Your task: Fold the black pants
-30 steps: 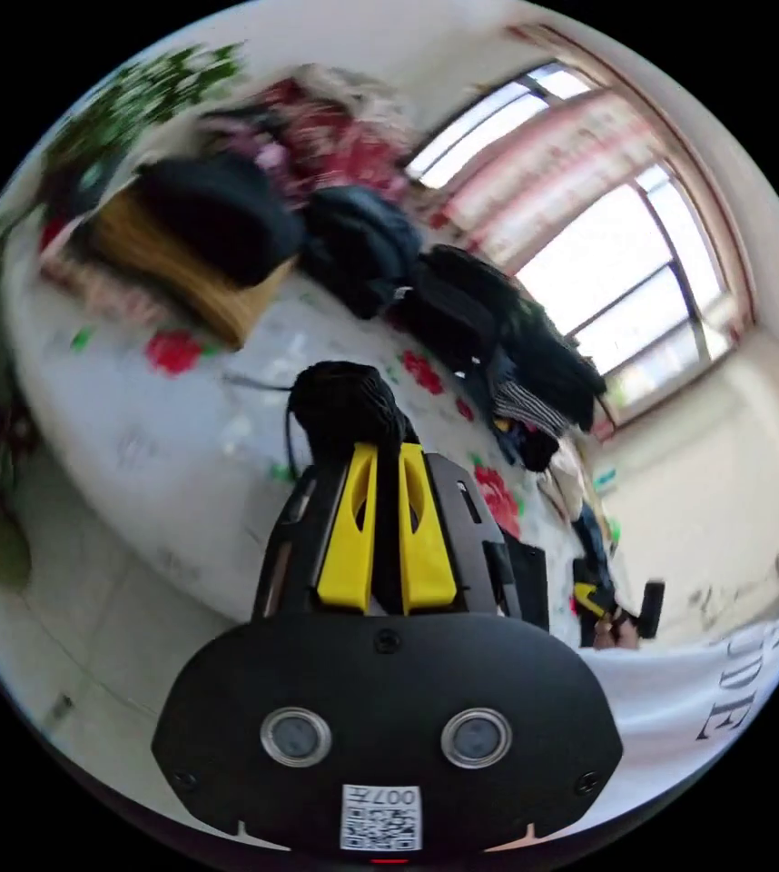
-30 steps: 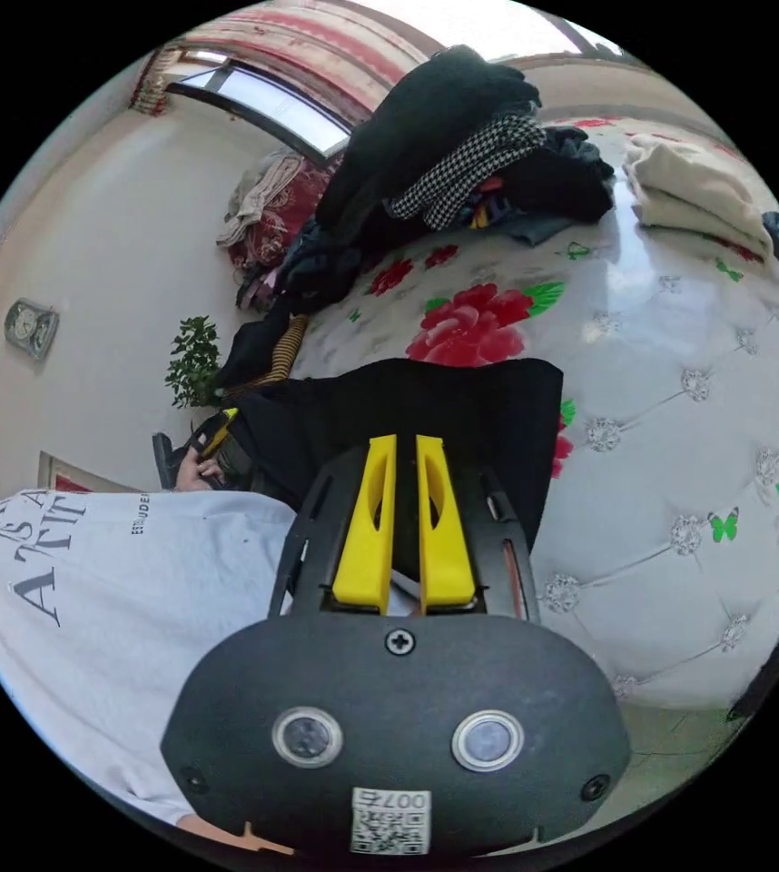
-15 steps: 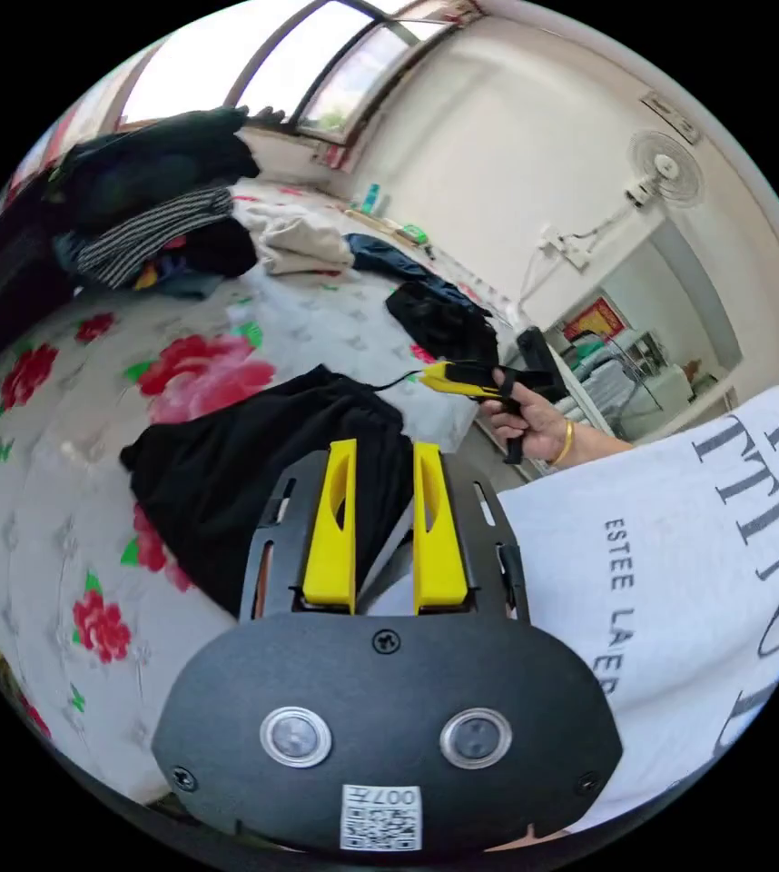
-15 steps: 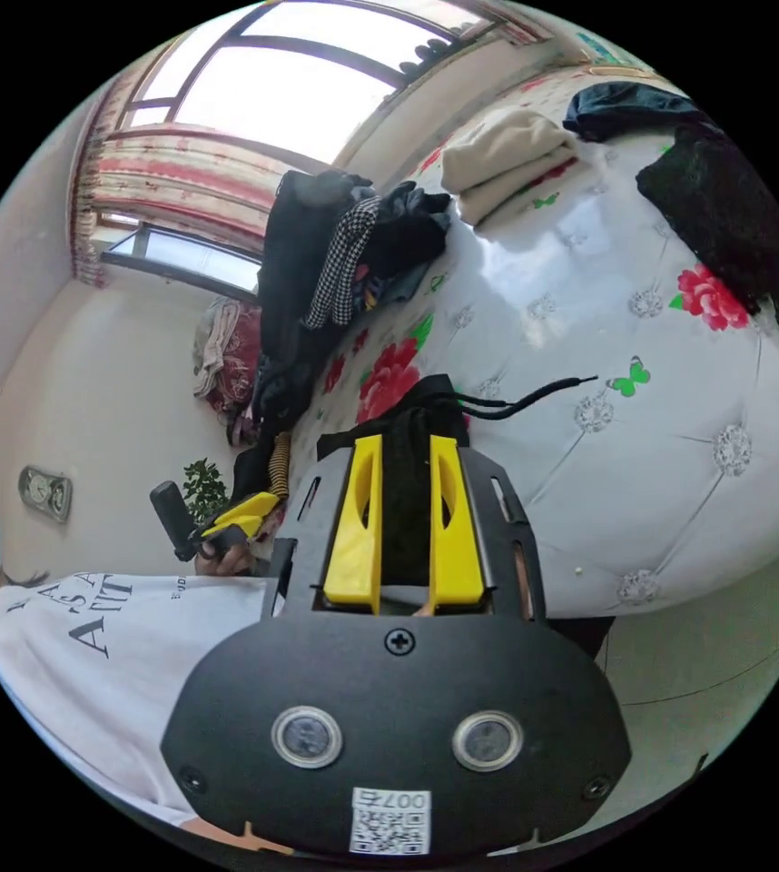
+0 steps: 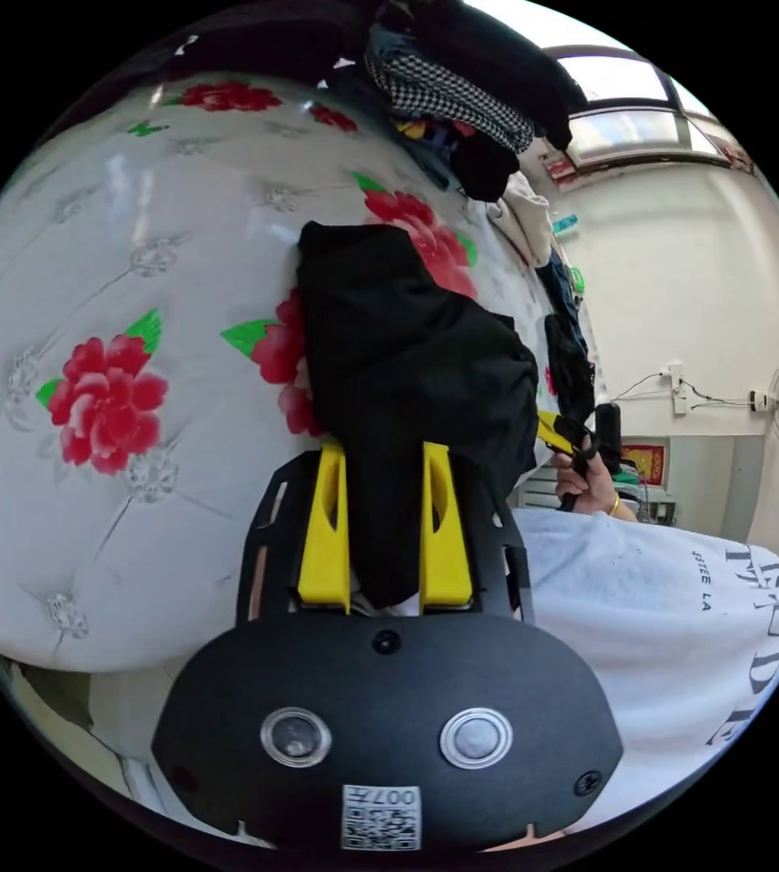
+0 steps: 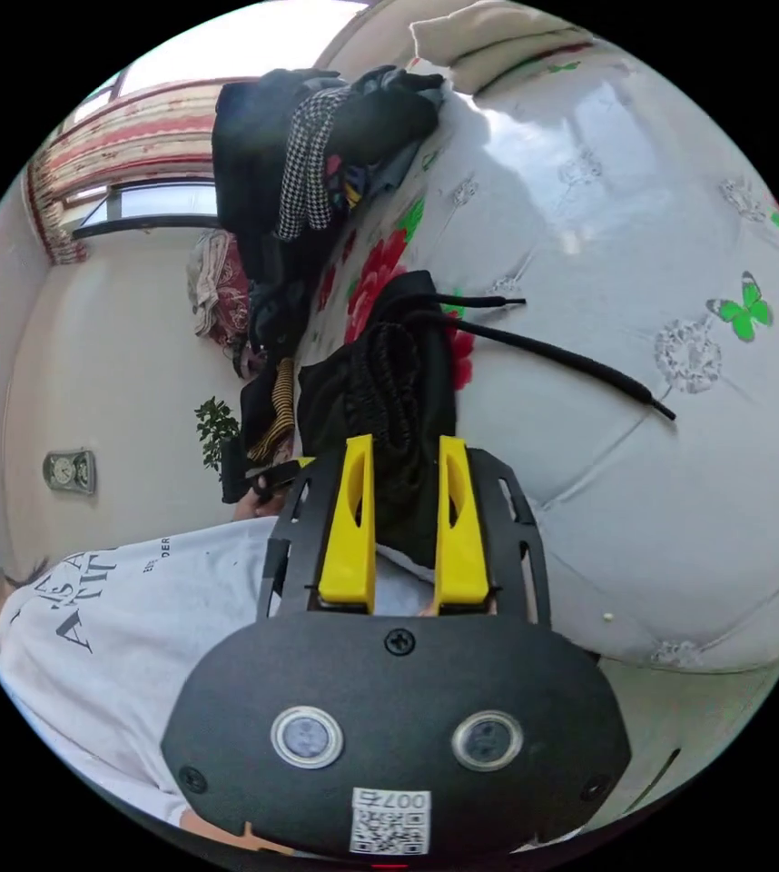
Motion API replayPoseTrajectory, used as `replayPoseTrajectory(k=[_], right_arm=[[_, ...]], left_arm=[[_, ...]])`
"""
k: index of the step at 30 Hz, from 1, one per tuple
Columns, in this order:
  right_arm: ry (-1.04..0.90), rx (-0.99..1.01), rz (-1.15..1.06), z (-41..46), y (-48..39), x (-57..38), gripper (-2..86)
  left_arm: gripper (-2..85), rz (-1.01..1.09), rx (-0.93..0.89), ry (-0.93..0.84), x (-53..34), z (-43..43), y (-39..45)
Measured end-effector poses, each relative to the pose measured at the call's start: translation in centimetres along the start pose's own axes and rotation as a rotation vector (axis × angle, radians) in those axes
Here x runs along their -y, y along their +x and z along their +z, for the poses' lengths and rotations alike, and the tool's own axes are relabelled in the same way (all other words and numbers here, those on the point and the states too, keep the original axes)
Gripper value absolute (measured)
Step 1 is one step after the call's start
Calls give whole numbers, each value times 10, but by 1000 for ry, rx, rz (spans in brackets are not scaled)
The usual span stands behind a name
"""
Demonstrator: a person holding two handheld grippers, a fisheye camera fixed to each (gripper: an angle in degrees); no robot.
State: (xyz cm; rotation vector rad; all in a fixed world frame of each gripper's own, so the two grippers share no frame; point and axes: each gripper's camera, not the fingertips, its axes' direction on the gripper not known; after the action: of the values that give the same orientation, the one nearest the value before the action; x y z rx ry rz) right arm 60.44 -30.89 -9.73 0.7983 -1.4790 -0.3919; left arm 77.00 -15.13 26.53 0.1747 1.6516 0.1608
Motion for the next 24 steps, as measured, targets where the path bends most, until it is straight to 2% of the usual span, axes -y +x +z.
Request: replayPoseTrajectory(k=[3, 8, 16, 24], right_arm=[[-42, -18, -51, -11, -2, 16, 16], [29, -6, -114, -63, -8, 41, 0], [263, 114, -188, -204, -16, 103, -3], [577, 29, -415, -387, -69, 203, 0]], left_arm=[[51, 37, -29, -40, 23, 20, 8], [48, 168, -36, -22, 64, 30, 47], [47, 366, -128, 26, 156, 55, 140], [50, 647, -171, 128, 302, 56, 284]])
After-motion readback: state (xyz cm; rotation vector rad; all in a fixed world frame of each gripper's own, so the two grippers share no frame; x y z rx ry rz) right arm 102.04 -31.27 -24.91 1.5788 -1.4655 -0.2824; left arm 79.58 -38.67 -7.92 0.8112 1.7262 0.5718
